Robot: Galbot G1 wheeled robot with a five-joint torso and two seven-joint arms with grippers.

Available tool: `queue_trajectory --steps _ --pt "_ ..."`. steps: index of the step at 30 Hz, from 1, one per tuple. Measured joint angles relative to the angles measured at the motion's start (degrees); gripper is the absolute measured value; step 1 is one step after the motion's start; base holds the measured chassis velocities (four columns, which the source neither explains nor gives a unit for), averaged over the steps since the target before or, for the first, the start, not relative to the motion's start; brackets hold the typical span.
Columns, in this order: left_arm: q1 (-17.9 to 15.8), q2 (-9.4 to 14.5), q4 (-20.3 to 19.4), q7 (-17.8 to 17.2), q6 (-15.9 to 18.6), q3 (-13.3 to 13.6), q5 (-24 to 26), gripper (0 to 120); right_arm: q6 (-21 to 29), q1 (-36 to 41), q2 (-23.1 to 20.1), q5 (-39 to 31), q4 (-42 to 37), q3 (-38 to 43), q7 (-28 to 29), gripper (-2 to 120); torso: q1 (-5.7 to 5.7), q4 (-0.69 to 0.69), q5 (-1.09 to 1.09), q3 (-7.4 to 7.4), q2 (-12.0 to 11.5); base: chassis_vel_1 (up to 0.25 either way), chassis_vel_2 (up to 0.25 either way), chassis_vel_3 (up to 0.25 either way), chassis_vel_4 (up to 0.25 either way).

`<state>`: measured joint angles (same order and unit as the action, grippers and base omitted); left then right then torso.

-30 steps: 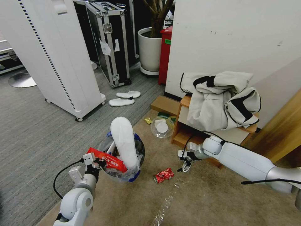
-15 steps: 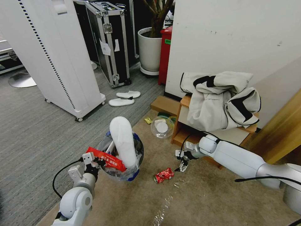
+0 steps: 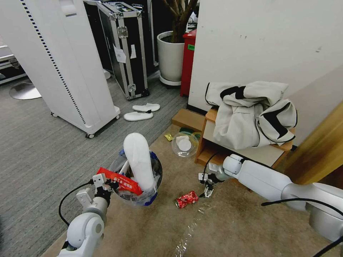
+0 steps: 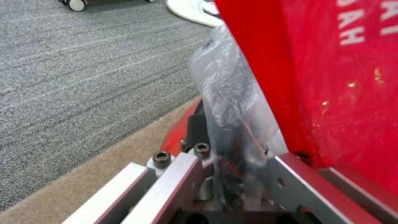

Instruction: Pick up the trash bin and place the garbage on the floor into it.

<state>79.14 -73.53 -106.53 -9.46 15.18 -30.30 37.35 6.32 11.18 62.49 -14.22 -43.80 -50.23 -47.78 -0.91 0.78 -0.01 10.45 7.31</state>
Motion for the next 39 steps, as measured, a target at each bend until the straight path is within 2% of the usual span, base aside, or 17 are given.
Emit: queue_trajectory --steps 10,18,26,39 --pt "-0.6 0.6 0.5 0.1 0.0 0.5 0.6 1 -2.3 -0.9 4.6 0.6 5.7 1.4 -1.4 100 0.0 0.0 0.0 0.0 0.0 0.0 0.0 0.0 0.0" --pt "-0.8 0.8 0.7 0.2 0.0 0.6 0.7 1 -3.0 -1.5 6.7 1.0 8.1 2.1 -1.5 100 0.0 -0.01 0.0 0.0 0.0 0.0 0.0 0.0 0.0" --pt "-0.4 1.3 0.6 0.5 -0.1 0.9 1.1 1 -6.6 -2.5 12.2 3.3 16.1 3.9 -1.7 100 0.0 0.0 0.0 0.0 0.0 0.0 0.0 0.0 0.0" --pt "-0.2 1.9 0.7 1.1 -0.3 0.9 1.7 1 -6.3 -2.3 15.5 3.6 19.3 5.4 -1.2 100 0.0 0.0 0.0 0.0 0.0 0.0 0.0 0.0 0.0"
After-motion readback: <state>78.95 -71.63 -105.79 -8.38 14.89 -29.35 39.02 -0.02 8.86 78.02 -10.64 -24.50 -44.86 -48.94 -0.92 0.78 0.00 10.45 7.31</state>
